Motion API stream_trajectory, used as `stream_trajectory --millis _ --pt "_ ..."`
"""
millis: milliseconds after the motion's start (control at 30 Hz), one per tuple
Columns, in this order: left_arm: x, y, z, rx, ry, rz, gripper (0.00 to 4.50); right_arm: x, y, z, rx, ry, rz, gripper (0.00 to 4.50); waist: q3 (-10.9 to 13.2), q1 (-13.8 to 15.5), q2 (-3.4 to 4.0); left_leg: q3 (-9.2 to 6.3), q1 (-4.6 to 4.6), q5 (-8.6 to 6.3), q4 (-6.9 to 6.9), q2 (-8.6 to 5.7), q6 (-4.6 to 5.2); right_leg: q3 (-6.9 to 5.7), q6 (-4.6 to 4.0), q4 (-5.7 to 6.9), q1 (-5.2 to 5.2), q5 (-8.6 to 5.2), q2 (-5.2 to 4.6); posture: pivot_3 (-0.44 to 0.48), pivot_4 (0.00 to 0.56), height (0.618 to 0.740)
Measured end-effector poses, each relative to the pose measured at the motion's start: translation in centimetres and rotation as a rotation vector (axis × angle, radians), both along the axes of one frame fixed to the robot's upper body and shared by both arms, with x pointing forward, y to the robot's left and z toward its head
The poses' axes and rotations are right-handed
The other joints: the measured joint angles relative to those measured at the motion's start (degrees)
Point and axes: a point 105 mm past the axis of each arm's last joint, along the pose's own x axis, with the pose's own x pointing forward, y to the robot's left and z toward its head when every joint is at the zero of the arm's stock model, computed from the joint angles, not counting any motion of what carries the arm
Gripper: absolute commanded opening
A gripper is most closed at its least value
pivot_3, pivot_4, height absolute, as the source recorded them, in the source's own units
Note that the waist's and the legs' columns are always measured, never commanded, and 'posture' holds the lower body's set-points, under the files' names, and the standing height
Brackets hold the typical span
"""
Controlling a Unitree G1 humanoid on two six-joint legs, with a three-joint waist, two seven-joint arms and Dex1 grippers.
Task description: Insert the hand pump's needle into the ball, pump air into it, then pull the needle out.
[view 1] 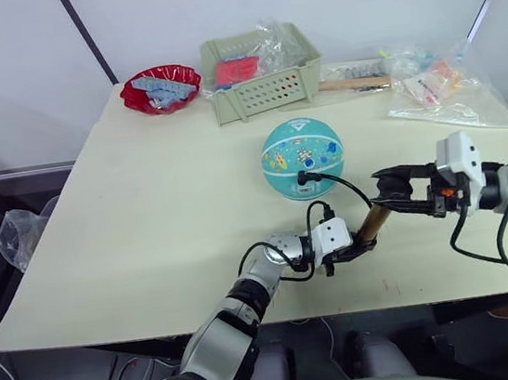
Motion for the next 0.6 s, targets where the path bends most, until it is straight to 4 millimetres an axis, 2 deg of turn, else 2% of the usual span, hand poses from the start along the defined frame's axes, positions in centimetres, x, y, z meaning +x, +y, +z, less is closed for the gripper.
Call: stream_trajectory --millis 33,233,467,533,600 --pt "0.0 0.0 0.0 0.000 0.000 0.000 1.07 0.0 0.1 -0.6 0.003 0.003 -0.005 1.63 0.00 0.00 0.00 0.00 0.00 0.00 0.00 0.00 0.00 0.00 0.00 0.00 0.00 0.00 0.00 0.000 0.150 0.740" --pt "0.0 0.1 -0.1 0.004 0.005 0.004 1.07 -0.1 0.1 -1.0 0.034 -0.020 -0.019 1.63 -0.19 -0.01 -0.15 -0.02 0.05 0.00 0.00 0.02 0.00 -0.01 0.06 0.01 0.04 -0.05 0.01 0.000 0.150 0.740" --pt "0.1 0.1 -0.1 0.006 0.003 0.002 1.07 0.1 -0.1 -0.2 0.054 -0.035 -0.029 1.63 -0.13 -0.01 -0.05 -0.02 0.04 0.00 0.00 0.02 0.00 0.00 0.05 0.00 0.04 -0.05 -0.02 0.000 0.150 0.740" --pt "0.2 -0.4 0.3 -0.003 -0.005 -0.007 1.07 0.3 -0.8 1.4 0.040 -0.014 -0.024 1.63 0.32 0.11 0.46 0.03 -0.10 0.01 0.05 -0.07 0.01 0.02 0.01 0.01 -0.05 0.01 -0.07 0.000 0.150 0.740" --pt "0.1 -0.6 0.4 -0.007 -0.003 -0.016 1.07 0.1 -1.0 2.9 0.042 -0.005 -0.011 1.63 0.41 0.50 0.51 -0.02 -0.17 0.01 0.03 -0.06 0.01 -0.07 -0.01 -0.02 -0.10 0.01 -0.05 0.000 0.150 0.740"
